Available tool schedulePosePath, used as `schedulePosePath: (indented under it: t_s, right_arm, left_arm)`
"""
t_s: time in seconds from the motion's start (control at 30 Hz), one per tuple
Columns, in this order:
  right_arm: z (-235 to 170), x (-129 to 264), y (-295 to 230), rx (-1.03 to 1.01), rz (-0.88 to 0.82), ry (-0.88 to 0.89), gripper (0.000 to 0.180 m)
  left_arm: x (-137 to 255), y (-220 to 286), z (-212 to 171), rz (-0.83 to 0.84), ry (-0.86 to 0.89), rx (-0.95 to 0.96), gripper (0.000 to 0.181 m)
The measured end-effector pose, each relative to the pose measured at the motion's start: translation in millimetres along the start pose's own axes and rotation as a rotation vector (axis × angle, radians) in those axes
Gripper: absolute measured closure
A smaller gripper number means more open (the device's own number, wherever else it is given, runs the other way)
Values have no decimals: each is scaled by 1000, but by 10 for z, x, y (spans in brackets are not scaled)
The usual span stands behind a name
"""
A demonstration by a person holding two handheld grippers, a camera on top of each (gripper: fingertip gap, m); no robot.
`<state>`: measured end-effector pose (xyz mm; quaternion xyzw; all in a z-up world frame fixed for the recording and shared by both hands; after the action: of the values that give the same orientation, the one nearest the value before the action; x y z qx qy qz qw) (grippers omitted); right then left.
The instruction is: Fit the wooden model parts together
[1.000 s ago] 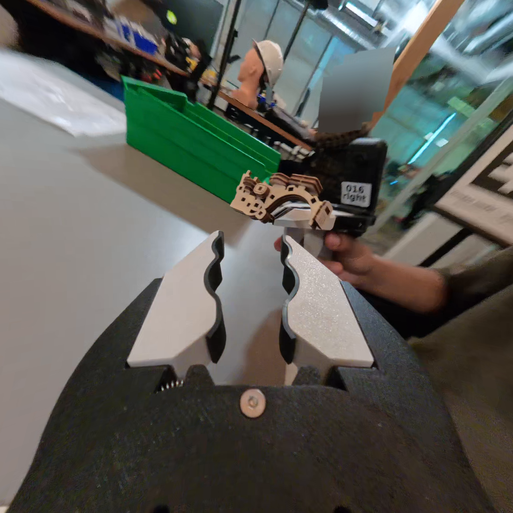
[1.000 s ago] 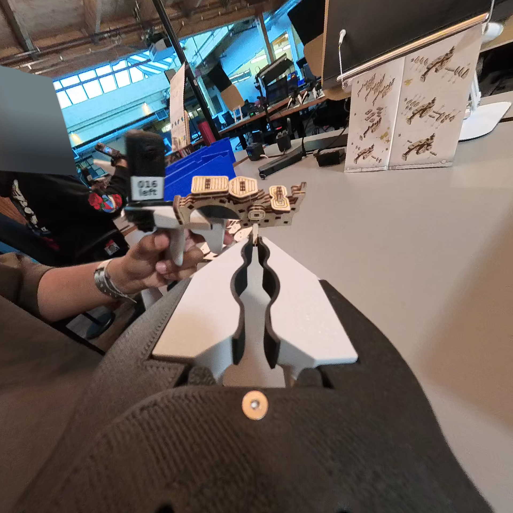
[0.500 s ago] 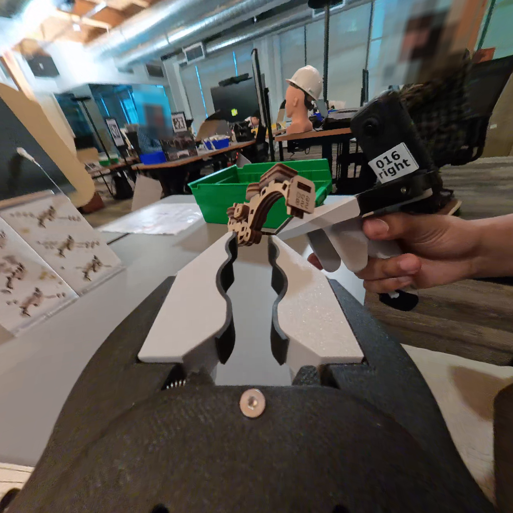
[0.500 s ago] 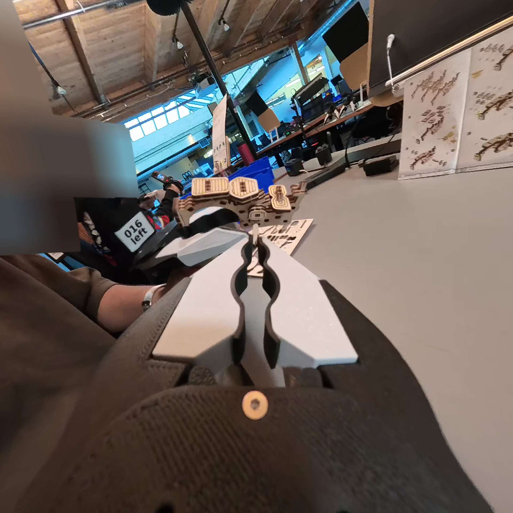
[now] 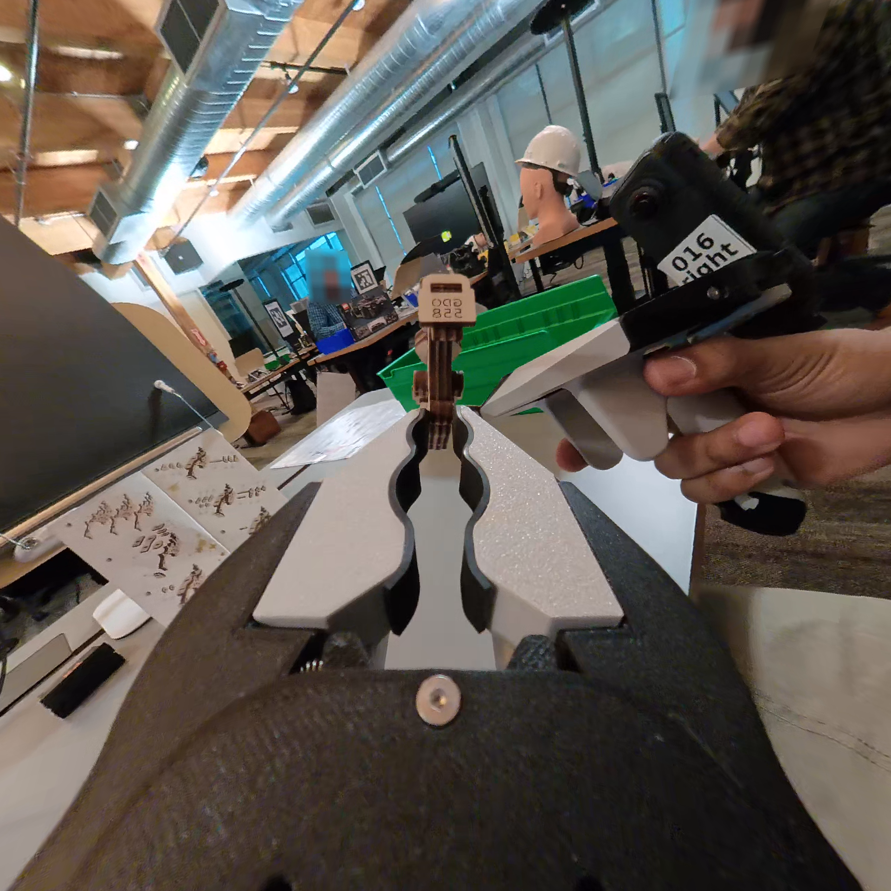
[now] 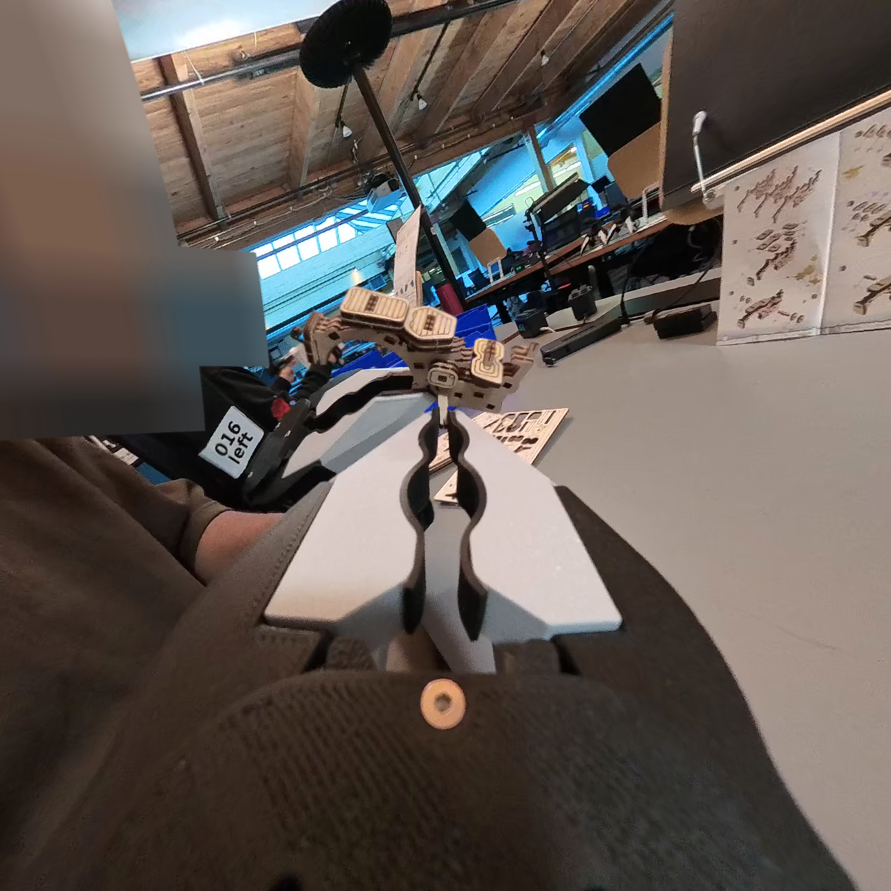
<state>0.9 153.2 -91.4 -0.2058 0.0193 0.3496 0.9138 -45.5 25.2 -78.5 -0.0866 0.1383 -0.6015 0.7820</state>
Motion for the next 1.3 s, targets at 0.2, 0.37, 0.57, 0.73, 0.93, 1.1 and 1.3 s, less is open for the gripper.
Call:
schedulePosePath:
  t_s: [0.2, 0.37, 0.57, 0.73, 0.93, 1.1, 1.3]
  right_arm:
    - [-25, 5, -35, -23, -17, 16, 178]
    - [-35, -5, -40, -35, -21, 27, 179]
    - [-42, -6, -36, -48, -23, 22, 179]
    - [-54, -38, -9, -85, -18, 8, 178]
    - [-141, -87, 69, -81, -40, -61, 166]
    - [-162, -76, 122, 47, -122, -127, 148]
    - [-121, -64, 156, -11, -106, -82, 113]
  left_arm:
    - [-9, 18, -11, -3, -20, -10, 175]
    - [-9, 16, -9, 2, -23, -20, 175]
    - [-14, 10, -22, -14, -33, -9, 174]
    - [-17, -45, -60, -48, -38, 89, 175]
    - [-24, -227, -152, -53, -37, 387, 175]
    - [-12, -427, -293, -122, 7, 770, 175]
    - [-27, -465, -398, -332, 142, 1185, 175]
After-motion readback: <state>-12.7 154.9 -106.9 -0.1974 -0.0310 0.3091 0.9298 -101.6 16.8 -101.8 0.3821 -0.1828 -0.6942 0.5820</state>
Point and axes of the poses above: each gripper's, where its closed fingertips meet, x back along the fingers, z out of its top, y = z × x across the jaws, the point moved 8 cm from there along x, back along the fingers, and after that the axes turned 6 degrees about x, right-handed, at the moved point
